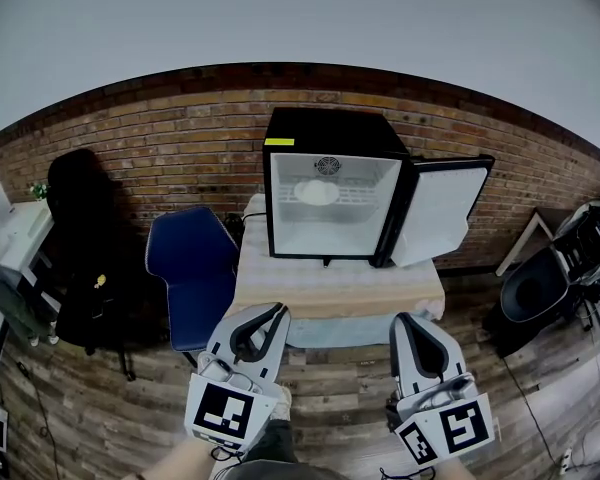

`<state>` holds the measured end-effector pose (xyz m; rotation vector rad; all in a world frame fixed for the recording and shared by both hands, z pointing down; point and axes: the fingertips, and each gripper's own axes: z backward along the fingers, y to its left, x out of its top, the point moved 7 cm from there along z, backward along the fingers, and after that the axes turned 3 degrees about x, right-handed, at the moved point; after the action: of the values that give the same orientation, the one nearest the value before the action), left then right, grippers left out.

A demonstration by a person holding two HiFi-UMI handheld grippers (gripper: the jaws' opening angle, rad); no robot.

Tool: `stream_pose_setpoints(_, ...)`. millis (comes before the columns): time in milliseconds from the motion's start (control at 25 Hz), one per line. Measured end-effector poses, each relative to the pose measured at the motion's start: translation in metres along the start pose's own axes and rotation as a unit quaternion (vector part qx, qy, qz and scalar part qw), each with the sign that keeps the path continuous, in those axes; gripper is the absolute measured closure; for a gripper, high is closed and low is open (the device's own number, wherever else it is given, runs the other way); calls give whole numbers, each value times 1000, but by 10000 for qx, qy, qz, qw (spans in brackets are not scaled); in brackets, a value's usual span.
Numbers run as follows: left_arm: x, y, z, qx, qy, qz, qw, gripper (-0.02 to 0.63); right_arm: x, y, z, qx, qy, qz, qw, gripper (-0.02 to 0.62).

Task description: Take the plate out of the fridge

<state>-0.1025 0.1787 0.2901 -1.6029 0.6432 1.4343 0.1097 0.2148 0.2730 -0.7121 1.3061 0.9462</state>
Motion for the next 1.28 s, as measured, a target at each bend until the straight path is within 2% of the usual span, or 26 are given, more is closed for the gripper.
stream_pose_setpoints(720,-45,72,-88,54,230,-6,9997,581,-38,-39,-118,31,329,-68,9994,566)
stream_pose_setpoints(840,-53,88,-108,52,337,187,9992,581,-44,-45,-143,46,433,-65,9990,566)
stream_pose_setpoints(1280,-76,139,-196,-239,457,310,9982,581,-62,-84,-236,-97,732,-12,9973,566)
